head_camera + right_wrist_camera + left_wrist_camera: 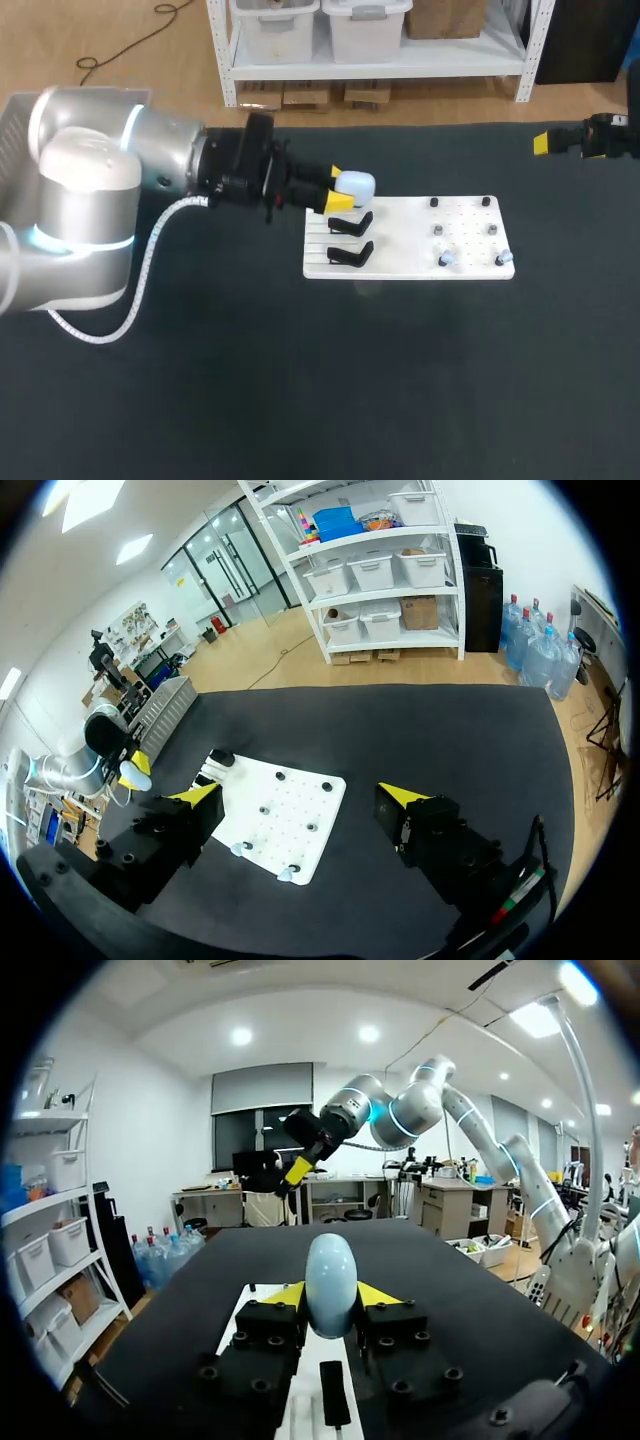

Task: Pick up each earbud case from the left stands, insert the matching earbuds, close the lid, and place the case in the box.

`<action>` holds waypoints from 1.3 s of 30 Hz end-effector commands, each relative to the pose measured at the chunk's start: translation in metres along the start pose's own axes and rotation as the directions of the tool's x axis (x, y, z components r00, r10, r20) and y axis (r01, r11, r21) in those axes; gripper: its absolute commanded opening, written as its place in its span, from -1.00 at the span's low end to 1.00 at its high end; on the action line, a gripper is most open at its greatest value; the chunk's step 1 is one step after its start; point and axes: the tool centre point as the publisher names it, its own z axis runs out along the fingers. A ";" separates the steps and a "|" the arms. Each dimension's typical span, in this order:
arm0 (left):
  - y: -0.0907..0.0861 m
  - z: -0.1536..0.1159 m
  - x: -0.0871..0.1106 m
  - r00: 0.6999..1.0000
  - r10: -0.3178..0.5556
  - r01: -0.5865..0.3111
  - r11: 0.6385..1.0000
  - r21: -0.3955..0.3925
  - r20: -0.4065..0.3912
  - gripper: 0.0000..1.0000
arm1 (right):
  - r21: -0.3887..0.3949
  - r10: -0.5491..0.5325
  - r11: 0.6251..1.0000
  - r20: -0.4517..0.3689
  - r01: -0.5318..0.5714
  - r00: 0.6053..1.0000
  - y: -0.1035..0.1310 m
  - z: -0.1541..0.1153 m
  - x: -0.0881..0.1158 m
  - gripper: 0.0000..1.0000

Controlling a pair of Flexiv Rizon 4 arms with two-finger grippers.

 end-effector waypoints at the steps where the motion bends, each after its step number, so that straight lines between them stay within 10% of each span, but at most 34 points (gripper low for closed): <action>1: -0.007 0.001 -0.001 1.000 0.003 -0.003 0.999 -0.037 0.010 -1.00 | 0.000 -0.009 1.000 -0.012 0.009 1.000 0.004 -0.002 0.003 1.00; 39: -0.002 0.005 0.002 0.995 -0.026 0.027 1.000 -0.005 0.100 -1.00 | -0.057 -0.297 0.955 -0.155 0.292 0.942 0.135 -0.011 0.059 1.00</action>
